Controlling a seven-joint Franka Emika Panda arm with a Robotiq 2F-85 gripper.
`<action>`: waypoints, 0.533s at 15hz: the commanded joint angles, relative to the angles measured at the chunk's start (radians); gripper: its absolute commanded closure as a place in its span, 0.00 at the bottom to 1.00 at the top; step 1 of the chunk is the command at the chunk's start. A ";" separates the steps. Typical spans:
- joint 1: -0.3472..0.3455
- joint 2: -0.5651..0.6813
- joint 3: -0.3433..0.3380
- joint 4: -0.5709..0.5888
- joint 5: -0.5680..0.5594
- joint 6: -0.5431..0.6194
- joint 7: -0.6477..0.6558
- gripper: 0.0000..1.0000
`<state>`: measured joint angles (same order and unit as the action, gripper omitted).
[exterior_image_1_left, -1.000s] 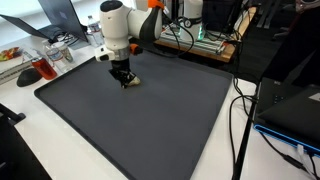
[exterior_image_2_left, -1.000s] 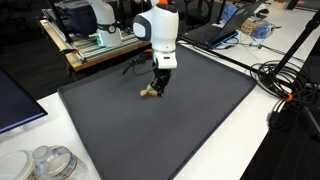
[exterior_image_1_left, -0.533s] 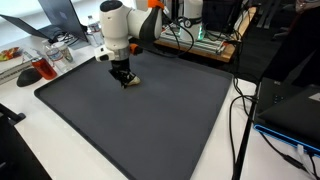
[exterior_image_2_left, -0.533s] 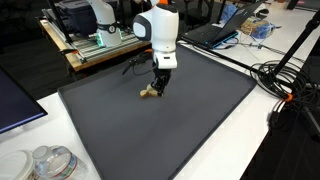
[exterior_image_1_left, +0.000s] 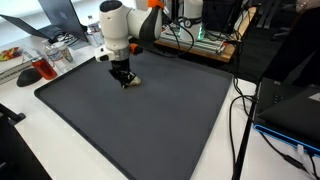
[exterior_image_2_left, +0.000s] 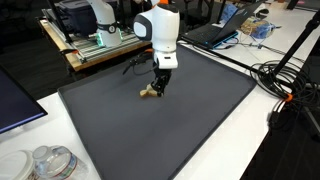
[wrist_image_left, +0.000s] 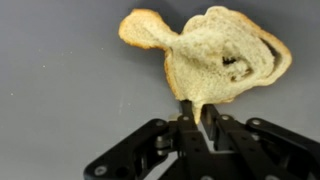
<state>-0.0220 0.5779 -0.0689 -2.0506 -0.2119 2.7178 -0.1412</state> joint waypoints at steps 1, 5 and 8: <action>0.015 -0.016 -0.003 0.024 -0.018 -0.057 -0.011 0.50; 0.041 -0.025 -0.009 0.065 -0.046 -0.127 -0.010 0.22; 0.062 -0.010 -0.010 0.125 -0.065 -0.228 0.001 0.02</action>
<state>0.0120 0.5636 -0.0675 -1.9823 -0.2430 2.5925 -0.1503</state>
